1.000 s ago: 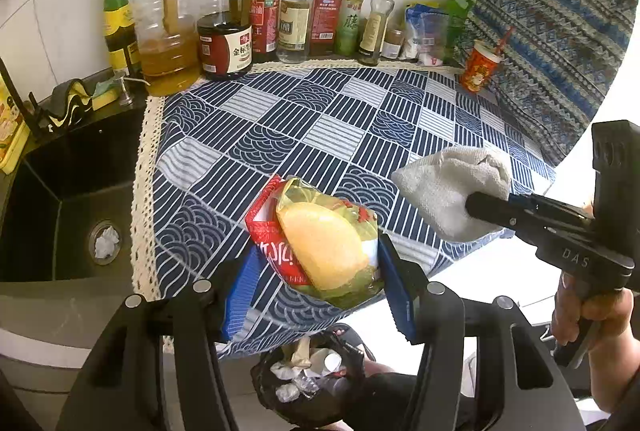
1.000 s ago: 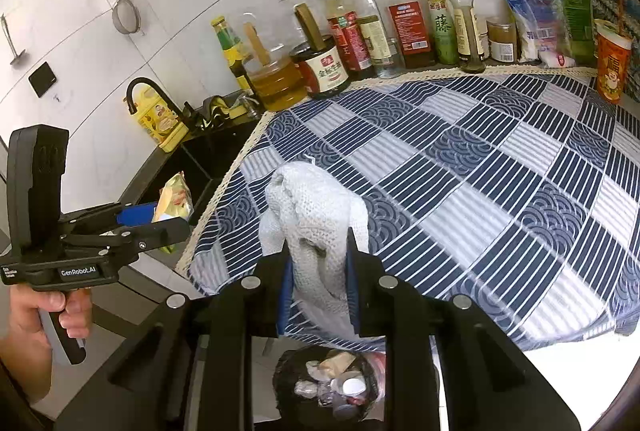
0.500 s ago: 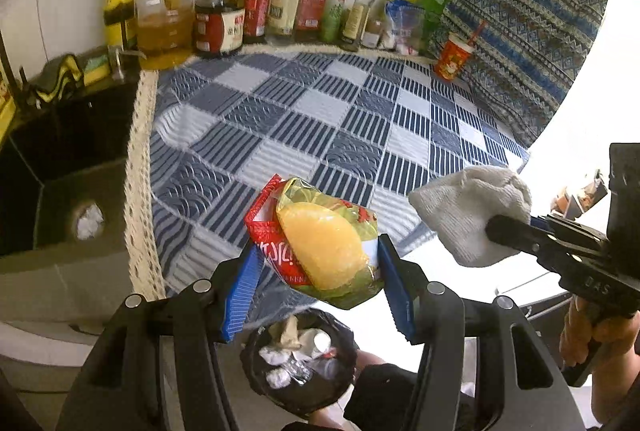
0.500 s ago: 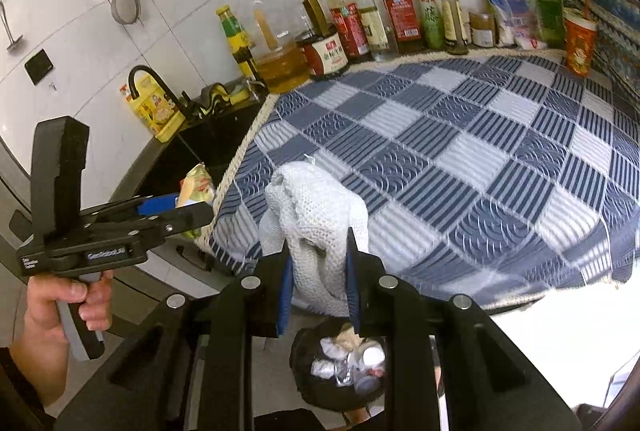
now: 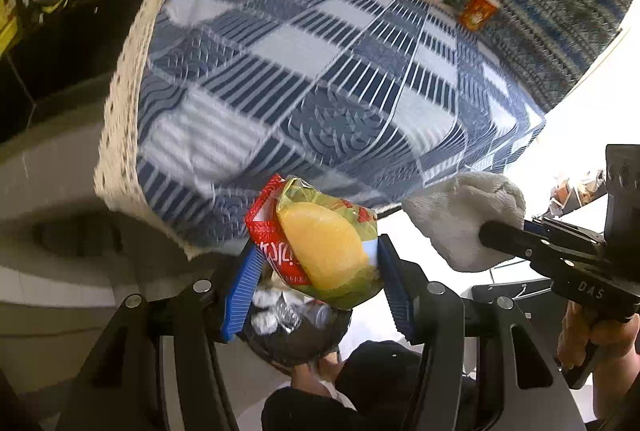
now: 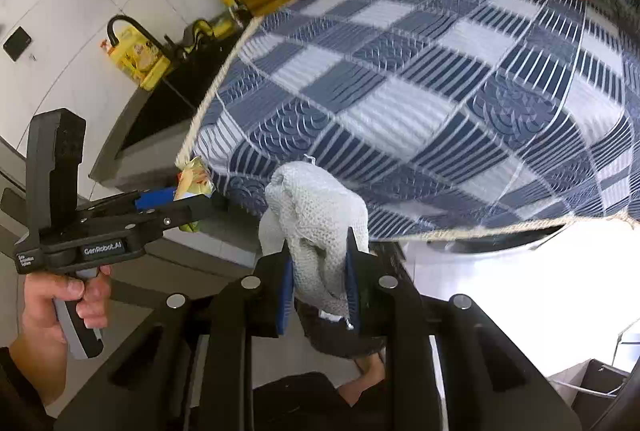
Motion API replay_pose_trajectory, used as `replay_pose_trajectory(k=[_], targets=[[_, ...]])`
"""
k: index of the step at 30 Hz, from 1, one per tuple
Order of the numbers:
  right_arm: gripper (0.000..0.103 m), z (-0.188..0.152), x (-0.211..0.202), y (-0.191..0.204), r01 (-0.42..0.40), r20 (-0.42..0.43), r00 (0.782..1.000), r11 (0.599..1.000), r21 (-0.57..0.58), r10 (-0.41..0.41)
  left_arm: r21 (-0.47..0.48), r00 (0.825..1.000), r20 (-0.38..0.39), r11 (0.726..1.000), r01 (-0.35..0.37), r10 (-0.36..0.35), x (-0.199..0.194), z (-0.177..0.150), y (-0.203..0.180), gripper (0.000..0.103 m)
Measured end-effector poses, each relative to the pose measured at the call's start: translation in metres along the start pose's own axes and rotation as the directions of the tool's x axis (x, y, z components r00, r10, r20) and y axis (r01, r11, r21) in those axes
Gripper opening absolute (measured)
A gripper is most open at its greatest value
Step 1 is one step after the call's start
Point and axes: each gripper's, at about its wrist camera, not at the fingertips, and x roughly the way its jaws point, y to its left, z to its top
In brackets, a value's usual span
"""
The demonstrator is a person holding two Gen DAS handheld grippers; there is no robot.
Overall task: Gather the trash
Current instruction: 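Carry the snack wrapper and white tissue down over the floor bin, then open both tools to drop the wrapper and tissue into the bin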
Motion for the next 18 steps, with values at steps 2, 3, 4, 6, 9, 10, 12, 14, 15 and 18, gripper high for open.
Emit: replay_pose_trajectory(k=[2, 3, 4, 6, 9, 10, 12, 14, 15, 18], targets=[[0.024, -0.004, 0.009, -0.005, -0.011, -0.03, 0.999, 1.0, 0.001, 0.011, -0.015, 1.0, -0.024, 1.0, -0.005, 0.004, 0.009, -0.007, 0.0, 0.055], [0.024, -0.006, 0.013, -0.008, -0.012, -0.043, 0.999, 1.0, 0.001, 0.012, -0.023, 0.999, -0.038, 1.0, -0.009, 0.008, 0.014, -0.011, 0.0, 0.055], [0.024, -0.009, 0.018, -0.01, -0.014, -0.06, 0.998, 1.0, 0.002, 0.014, -0.031, 0.999, -0.051, 0.999, -0.012, 0.011, 0.018, -0.015, 0.0, 0.055], [0.024, -0.014, 0.028, -0.018, -0.021, -0.097, 0.995, 1.0, 0.012, 0.022, -0.049, 0.996, -0.085, 0.999, -0.016, 0.012, 0.028, -0.023, 0.0, 0.055], [0.024, -0.024, 0.042, -0.029, -0.024, -0.146, 0.989, 1.0, 0.017, 0.026, -0.056, 0.991, -0.132, 0.998, -0.028, 0.02, 0.043, -0.035, -0.003, 0.055], [0.024, -0.028, 0.047, -0.032, -0.025, -0.159, 0.987, 0.999, 0.021, 0.028, -0.063, 0.989, -0.145, 0.998, -0.032, 0.023, 0.047, -0.038, -0.002, 0.055], [0.024, -0.036, 0.058, -0.04, -0.03, -0.195, 0.98, 0.999, 0.037, 0.037, -0.08, 0.984, -0.174, 0.996, -0.044, 0.03, 0.058, -0.045, 0.001, 0.055], [0.024, -0.044, 0.069, -0.045, -0.034, -0.225, 0.973, 0.999, 0.041, 0.043, -0.085, 0.98, -0.193, 0.995, -0.055, 0.038, 0.066, -0.051, 0.002, 0.055], [0.024, -0.047, 0.075, -0.045, -0.036, -0.237, 0.97, 0.998, 0.042, 0.045, -0.092, 0.977, -0.208, 0.994, -0.06, 0.04, 0.073, -0.055, 0.004, 0.055], [0.024, -0.056, 0.093, -0.05, -0.041, -0.277, 0.959, 0.998, 0.049, 0.053, -0.111, 0.97, -0.24, 0.991, -0.07, 0.041, 0.088, -0.066, 0.009, 0.055]])
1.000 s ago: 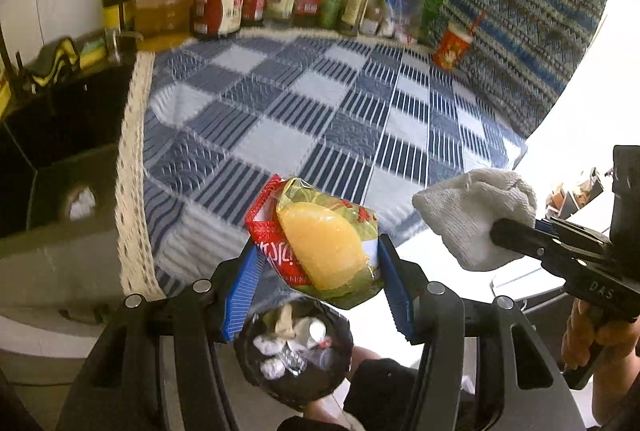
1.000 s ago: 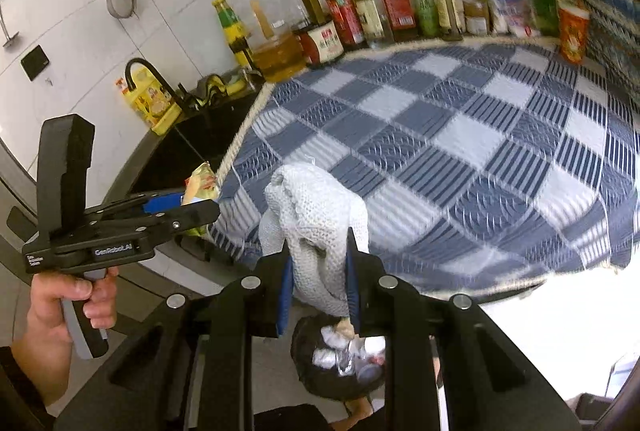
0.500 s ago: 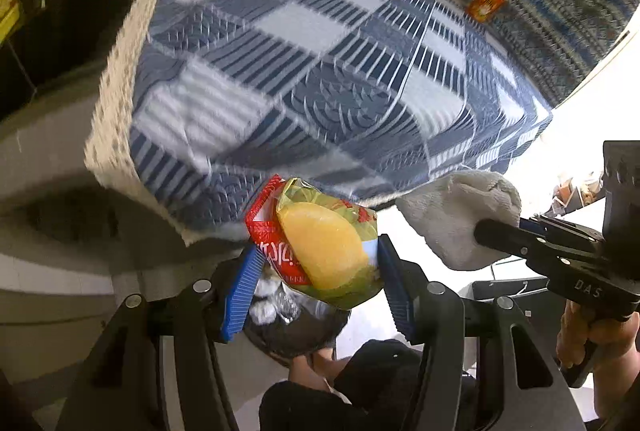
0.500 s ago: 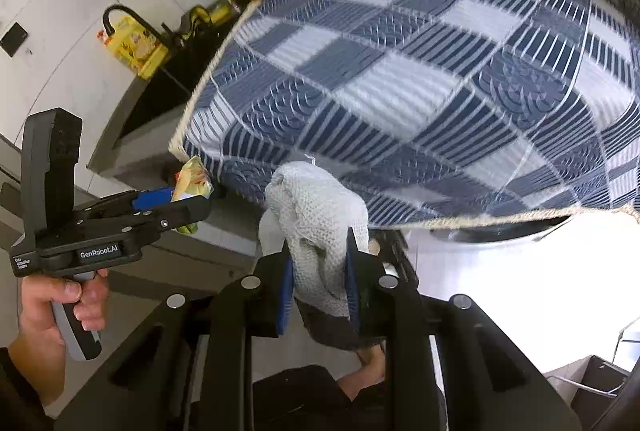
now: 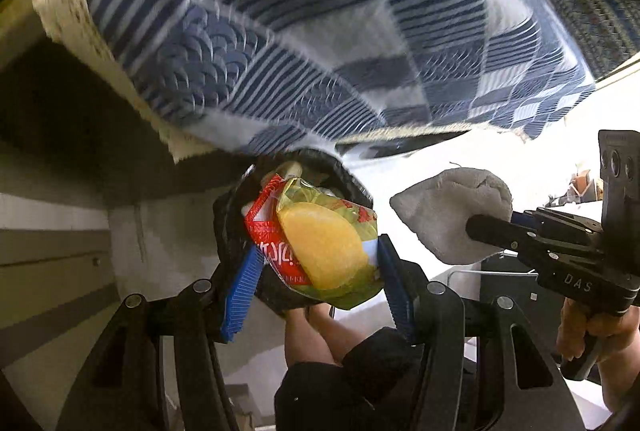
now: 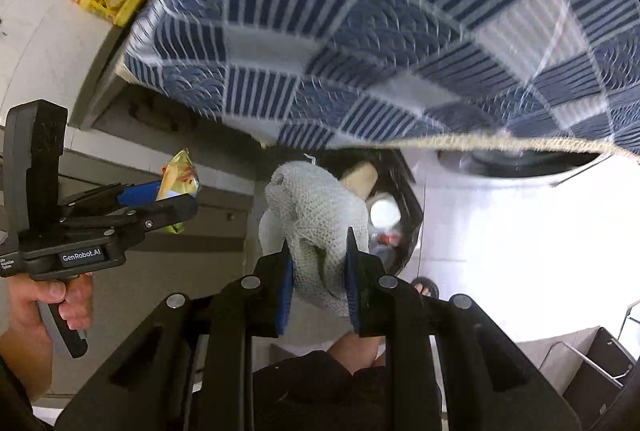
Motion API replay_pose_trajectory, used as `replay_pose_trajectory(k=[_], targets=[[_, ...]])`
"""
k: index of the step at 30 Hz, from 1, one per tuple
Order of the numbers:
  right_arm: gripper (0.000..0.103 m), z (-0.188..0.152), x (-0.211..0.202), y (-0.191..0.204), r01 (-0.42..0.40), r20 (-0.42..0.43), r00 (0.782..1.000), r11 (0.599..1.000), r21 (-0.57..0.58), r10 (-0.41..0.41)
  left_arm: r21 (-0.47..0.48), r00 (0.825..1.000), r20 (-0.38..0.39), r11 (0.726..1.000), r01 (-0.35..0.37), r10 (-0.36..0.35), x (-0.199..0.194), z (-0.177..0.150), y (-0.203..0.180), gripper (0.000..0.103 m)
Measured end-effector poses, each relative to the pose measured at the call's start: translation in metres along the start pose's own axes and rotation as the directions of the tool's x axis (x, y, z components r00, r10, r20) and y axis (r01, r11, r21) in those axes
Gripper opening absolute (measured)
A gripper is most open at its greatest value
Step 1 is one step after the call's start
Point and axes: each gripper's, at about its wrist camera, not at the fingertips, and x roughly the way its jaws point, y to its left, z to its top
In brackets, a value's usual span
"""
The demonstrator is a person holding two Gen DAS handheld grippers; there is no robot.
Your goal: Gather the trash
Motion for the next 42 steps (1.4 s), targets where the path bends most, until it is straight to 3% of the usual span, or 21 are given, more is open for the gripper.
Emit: replay_pose_trajectory(k=[18, 27, 30, 32, 33, 34, 38, 42], targets=[[0.024, -0.013, 0.103, -0.047, 0.002, -0.144, 0.99, 1.0, 0.03, 0.002, -0.095, 0.993, -0.116, 0.995, -0.008, -0.003, 0.11, -0.017, 0.041, 0.055], [0.025, -0.008, 0.131, -0.06, -0.005, -0.137, 0.99, 0.998, 0.057, 0.013, -0.108, 0.989, -0.149, 0.994, -0.005, -0.011, 0.15, -0.014, 0.056, 0.055], [0.032, -0.004, 0.131, -0.064, -0.013, -0.128, 0.992, 0.997, 0.073, 0.022, -0.11, 0.986, -0.164, 0.994, -0.006, -0.012, 0.157, -0.012, 0.058, 0.056], [0.047, -0.002, 0.13, -0.064, -0.03, -0.118, 0.992, 0.997, 0.074, 0.039, -0.112, 0.984, -0.18, 0.993, -0.032, 0.011, 0.162, -0.011, 0.061, 0.068], [0.057, -0.001, 0.127, -0.063, -0.023, -0.108, 0.994, 0.997, 0.074, 0.031, -0.118, 0.983, -0.183, 0.992, -0.045, 0.023, 0.163, -0.011, 0.062, 0.08], [0.058, -0.001, 0.126, -0.062, -0.02, -0.107, 0.994, 0.997, 0.075, 0.028, -0.126, 0.982, -0.185, 0.991, -0.052, 0.028, 0.164, -0.011, 0.065, 0.082], [0.059, 0.001, 0.123, -0.063, -0.018, -0.116, 0.993, 0.996, 0.085, 0.028, -0.146, 0.978, -0.207, 0.987, -0.067, 0.035, 0.165, -0.013, 0.07, 0.082], [0.07, 0.0, 0.112, -0.06, -0.013, -0.113, 0.993, 0.996, 0.084, 0.022, -0.156, 0.976, -0.215, 0.985, -0.077, 0.042, 0.157, -0.012, 0.068, 0.082]])
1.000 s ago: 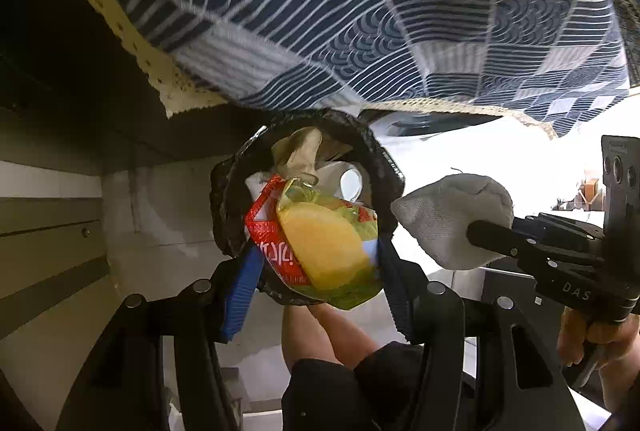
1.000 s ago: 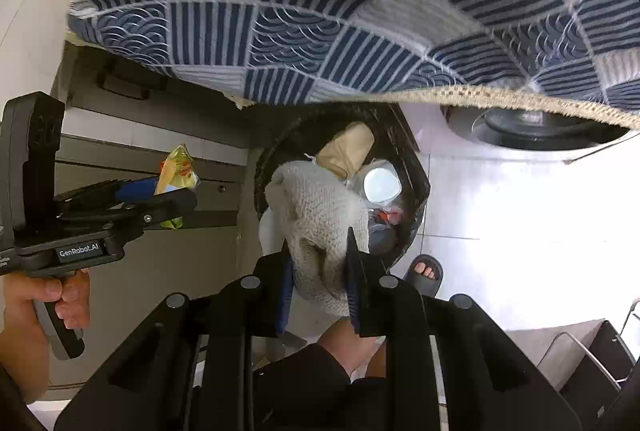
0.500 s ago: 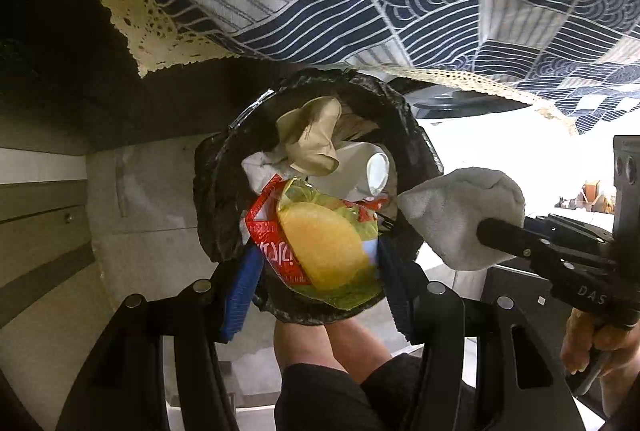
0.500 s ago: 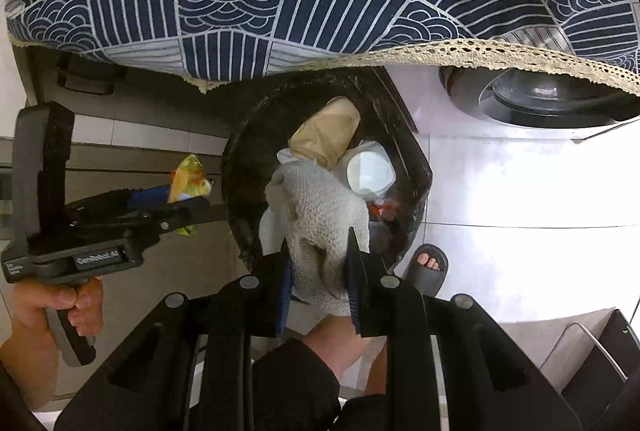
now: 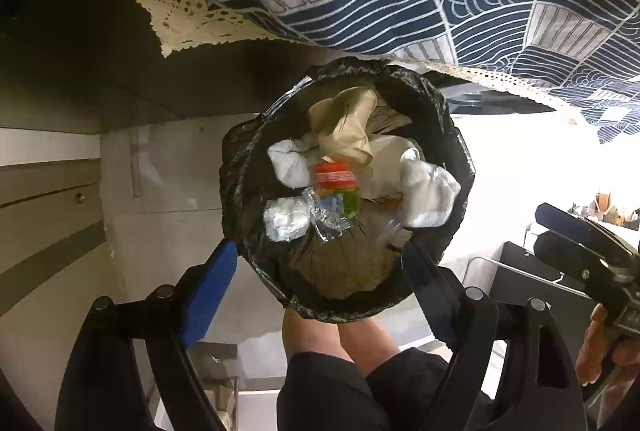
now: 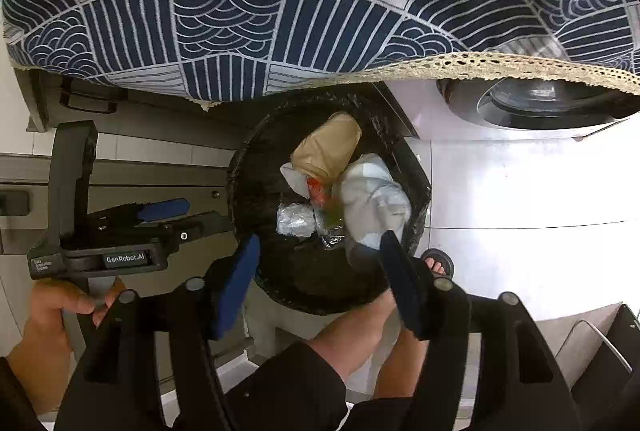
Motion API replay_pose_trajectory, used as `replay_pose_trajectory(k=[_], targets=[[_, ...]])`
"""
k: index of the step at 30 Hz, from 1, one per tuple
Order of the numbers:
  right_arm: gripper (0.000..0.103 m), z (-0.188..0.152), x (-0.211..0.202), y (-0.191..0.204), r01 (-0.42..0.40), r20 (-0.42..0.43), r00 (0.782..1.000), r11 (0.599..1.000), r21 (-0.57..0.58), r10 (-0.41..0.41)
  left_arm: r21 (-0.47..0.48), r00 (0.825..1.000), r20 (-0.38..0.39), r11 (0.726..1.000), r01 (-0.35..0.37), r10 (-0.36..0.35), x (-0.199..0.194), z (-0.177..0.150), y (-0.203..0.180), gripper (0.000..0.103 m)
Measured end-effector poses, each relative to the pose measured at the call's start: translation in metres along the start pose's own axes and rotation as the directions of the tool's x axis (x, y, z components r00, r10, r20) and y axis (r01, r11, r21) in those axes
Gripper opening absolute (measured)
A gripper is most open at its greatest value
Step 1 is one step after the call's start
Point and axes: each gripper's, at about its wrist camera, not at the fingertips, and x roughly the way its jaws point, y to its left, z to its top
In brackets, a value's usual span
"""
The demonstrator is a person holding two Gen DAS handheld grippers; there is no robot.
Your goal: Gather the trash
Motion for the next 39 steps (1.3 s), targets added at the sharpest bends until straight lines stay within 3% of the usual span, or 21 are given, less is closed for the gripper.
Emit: replay_pose_trajectory(k=[8, 10, 16, 19, 21, 27, 32, 35, 39], targets=[[0.089, -0.011, -0.059, 0.012, 0.012, 0.078, 0.997, 1.0, -0.029, -0.009, -0.033, 0.999, 0.045, 0.999, 0.028, -0.026, -0.051, -0.008, -0.023, 0.088], [0.098, -0.014, -0.078, 0.013, 0.023, 0.116, 0.993, 0.999, -0.029, -0.019, -0.036, 0.998, 0.06, 0.999, 0.035, -0.033, -0.069, -0.013, -0.031, 0.088], [0.098, -0.02, -0.145, 0.016, 0.052, 0.222, 0.974, 0.998, -0.033, -0.043, -0.022, 0.988, 0.15, 0.999, 0.031, -0.027, -0.13, -0.028, -0.059, 0.088], [0.098, -0.024, -0.184, 0.027, 0.078, 0.295, 0.954, 0.995, -0.066, -0.055, -0.004, 0.98, 0.192, 0.999, 0.048, -0.046, -0.16, -0.035, -0.072, 0.09], [0.098, -0.026, -0.207, 0.032, 0.085, 0.345, 0.937, 0.993, -0.08, -0.052, 0.014, 0.969, 0.244, 0.999, 0.034, -0.037, -0.184, -0.041, -0.082, 0.096], [0.098, -0.03, -0.265, 0.045, 0.079, 0.47, 0.882, 0.992, -0.099, -0.024, 0.043, 0.926, 0.376, 0.999, 0.024, -0.038, -0.246, -0.054, -0.104, 0.096], [0.098, -0.028, -0.303, 0.061, 0.077, 0.543, 0.84, 0.988, -0.137, 0.01, 0.063, 0.883, 0.469, 0.998, 0.008, -0.036, -0.291, -0.059, -0.121, 0.096], [0.098, -0.027, -0.325, 0.067, 0.082, 0.584, 0.812, 0.985, -0.155, 0.024, 0.087, 0.845, 0.534, 0.996, -0.017, -0.032, -0.323, -0.063, -0.135, 0.096], [0.098, -0.025, -0.351, 0.072, 0.107, 0.628, 0.778, 0.982, -0.153, 0.013, 0.114, 0.816, 0.577, 0.992, -0.048, -0.027, -0.348, -0.069, -0.15, 0.096]])
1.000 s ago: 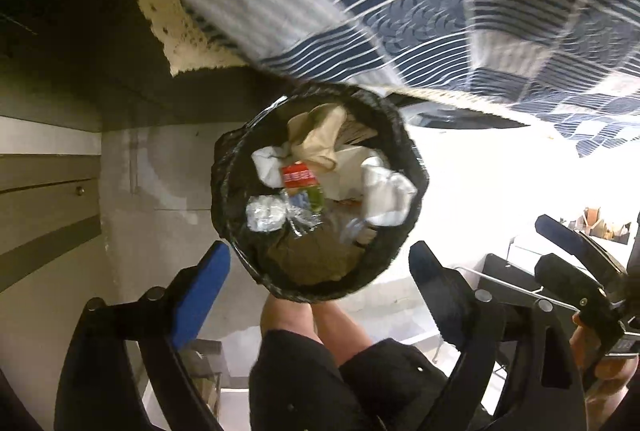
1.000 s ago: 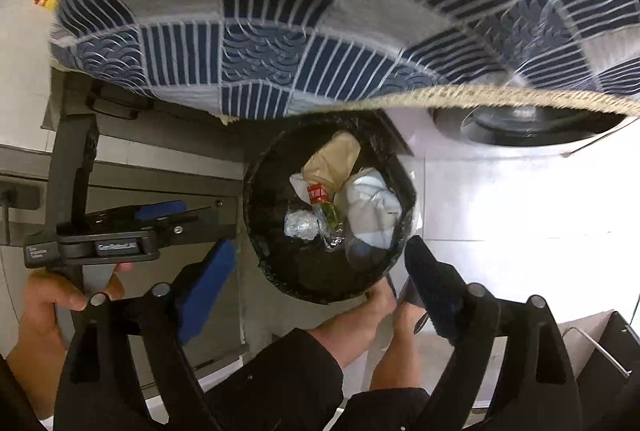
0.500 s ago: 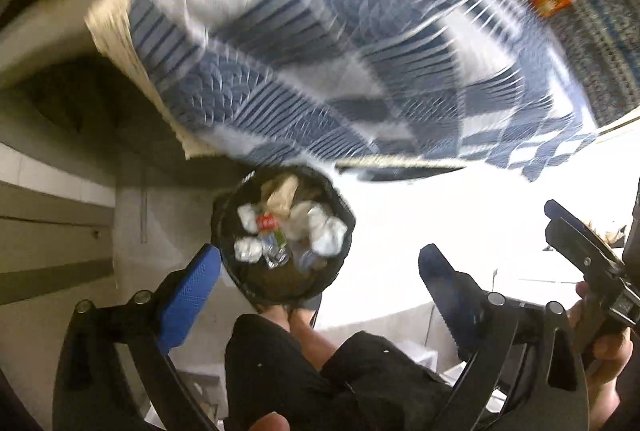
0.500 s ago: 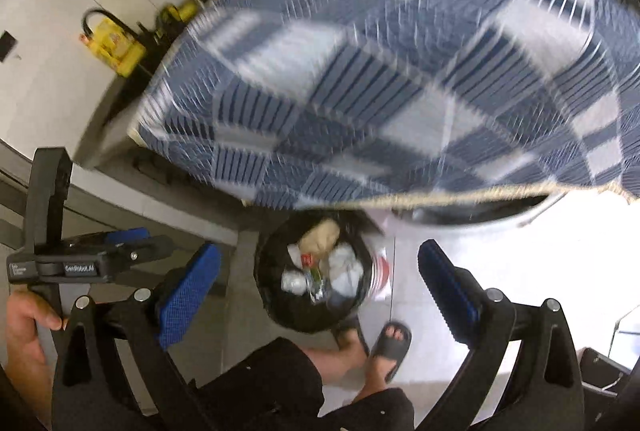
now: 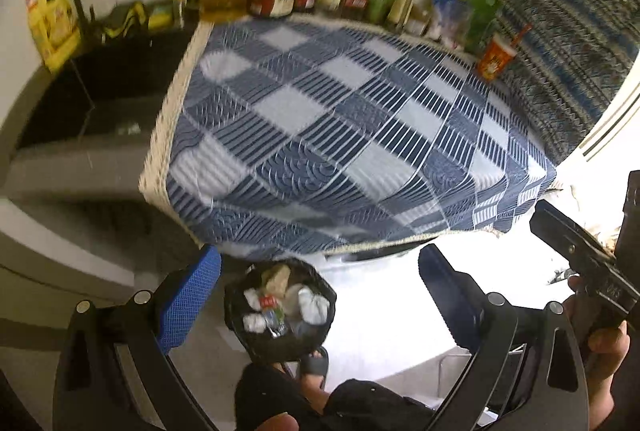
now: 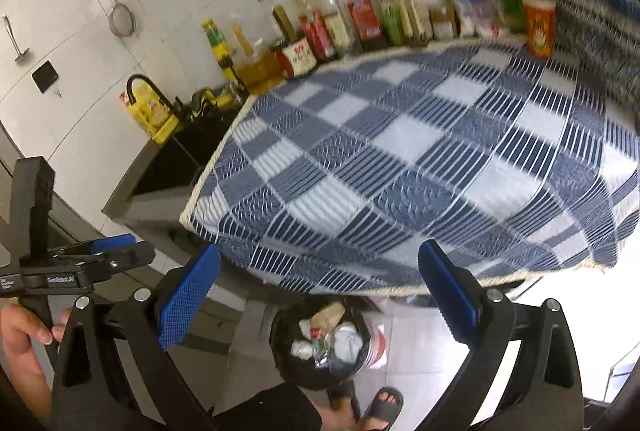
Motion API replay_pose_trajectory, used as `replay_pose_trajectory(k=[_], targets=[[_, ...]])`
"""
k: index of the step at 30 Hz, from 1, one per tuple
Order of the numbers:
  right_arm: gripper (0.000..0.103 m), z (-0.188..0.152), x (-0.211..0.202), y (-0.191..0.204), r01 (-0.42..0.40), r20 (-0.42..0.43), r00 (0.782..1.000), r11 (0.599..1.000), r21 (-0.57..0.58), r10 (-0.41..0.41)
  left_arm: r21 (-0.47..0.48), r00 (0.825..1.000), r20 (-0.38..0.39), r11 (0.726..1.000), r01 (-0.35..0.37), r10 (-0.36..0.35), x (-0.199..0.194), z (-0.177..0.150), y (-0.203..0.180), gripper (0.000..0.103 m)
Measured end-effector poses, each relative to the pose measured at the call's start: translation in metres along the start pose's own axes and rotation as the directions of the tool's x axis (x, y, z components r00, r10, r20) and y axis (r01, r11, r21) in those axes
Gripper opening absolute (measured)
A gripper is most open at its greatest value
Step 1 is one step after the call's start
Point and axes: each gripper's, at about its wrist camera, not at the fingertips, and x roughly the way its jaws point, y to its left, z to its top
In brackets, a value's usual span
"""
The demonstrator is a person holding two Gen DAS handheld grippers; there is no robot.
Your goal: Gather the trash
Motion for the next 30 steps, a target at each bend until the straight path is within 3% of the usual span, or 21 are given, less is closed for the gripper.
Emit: replay_pose_trajectory(k=[5, 12, 30], targets=[[0.098, 0.011, -0.021, 0.001, 0.02, 0.034, 0.999, 1.0, -0.01, -0.019, 0.047, 0.998, 0.059, 0.999, -0.002, -0.001, -0.02, 0.007, -0.014, 0.096], [0.098, 0.018, -0.042, 0.008, 0.039, 0.077, 0.996, 0.999, -0.029, -0.037, 0.03, 0.989, 0.145, 1.0, 0.002, -0.006, -0.046, 0.012, -0.014, 0.096], [0.098, 0.015, -0.071, 0.03, 0.039, 0.119, 0.992, 0.998, -0.058, -0.032, 0.088, 0.983, 0.185, 0.996, -0.032, 0.015, -0.073, 0.003, -0.023, 0.096]])
